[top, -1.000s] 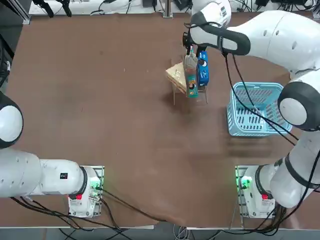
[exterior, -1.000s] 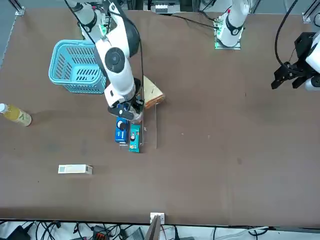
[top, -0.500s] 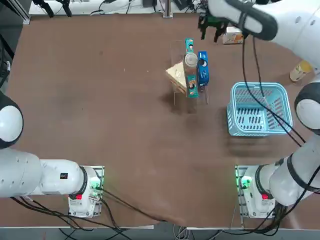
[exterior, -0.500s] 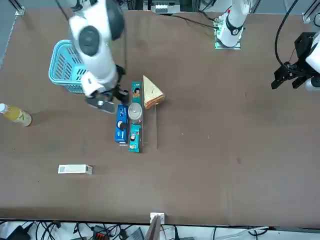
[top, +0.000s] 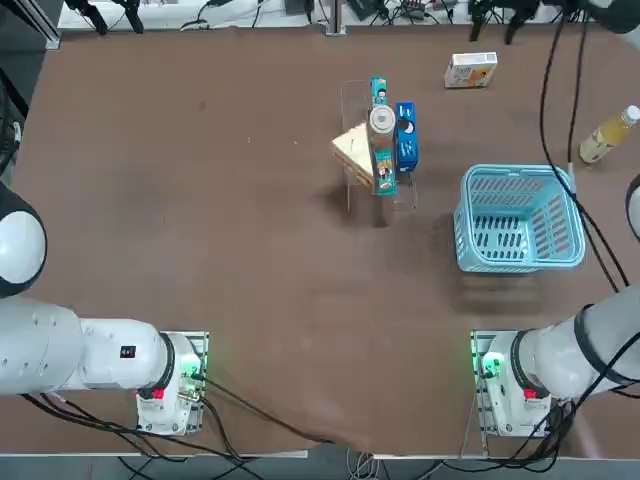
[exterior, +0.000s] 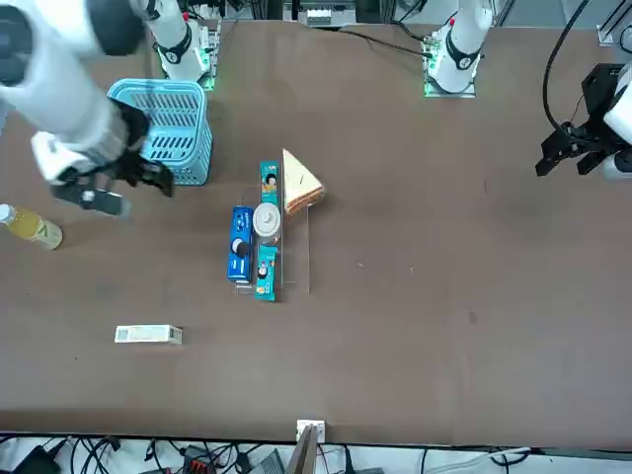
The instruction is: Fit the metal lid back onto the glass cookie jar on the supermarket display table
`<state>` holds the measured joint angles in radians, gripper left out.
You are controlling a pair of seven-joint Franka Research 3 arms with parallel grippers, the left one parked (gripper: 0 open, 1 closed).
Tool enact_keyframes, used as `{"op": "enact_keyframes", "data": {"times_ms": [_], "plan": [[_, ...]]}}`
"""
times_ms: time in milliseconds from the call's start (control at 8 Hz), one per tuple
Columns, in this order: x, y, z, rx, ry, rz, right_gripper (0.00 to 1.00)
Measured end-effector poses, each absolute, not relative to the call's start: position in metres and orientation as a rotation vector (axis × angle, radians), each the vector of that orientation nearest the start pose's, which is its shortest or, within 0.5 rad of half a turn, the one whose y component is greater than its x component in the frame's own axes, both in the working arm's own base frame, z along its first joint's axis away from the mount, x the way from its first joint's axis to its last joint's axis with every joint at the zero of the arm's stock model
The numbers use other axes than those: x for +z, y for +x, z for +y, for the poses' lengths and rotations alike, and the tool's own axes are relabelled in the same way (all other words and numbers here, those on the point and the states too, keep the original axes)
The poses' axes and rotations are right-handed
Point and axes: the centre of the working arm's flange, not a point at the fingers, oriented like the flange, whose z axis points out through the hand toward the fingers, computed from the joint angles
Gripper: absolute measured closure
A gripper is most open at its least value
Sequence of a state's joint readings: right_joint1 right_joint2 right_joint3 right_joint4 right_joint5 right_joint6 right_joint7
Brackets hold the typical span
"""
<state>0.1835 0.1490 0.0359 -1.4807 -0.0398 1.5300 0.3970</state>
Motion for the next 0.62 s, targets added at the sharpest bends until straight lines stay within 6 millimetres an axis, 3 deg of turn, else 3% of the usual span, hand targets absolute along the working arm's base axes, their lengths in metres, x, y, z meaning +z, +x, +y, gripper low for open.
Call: {"op": "enact_keyframes", "data": {"times_ms": [250, 375, 625], "plan": [[0.595, 0.575, 0.057, 0.185, -3.187, 0.172, 0.01], [0.600, 0.572, 0.038, 0.186, -3.184, 0.131, 0.00], [0.613, 0.562, 0.035, 0.199, -3.183, 0.088, 0.00]]}}
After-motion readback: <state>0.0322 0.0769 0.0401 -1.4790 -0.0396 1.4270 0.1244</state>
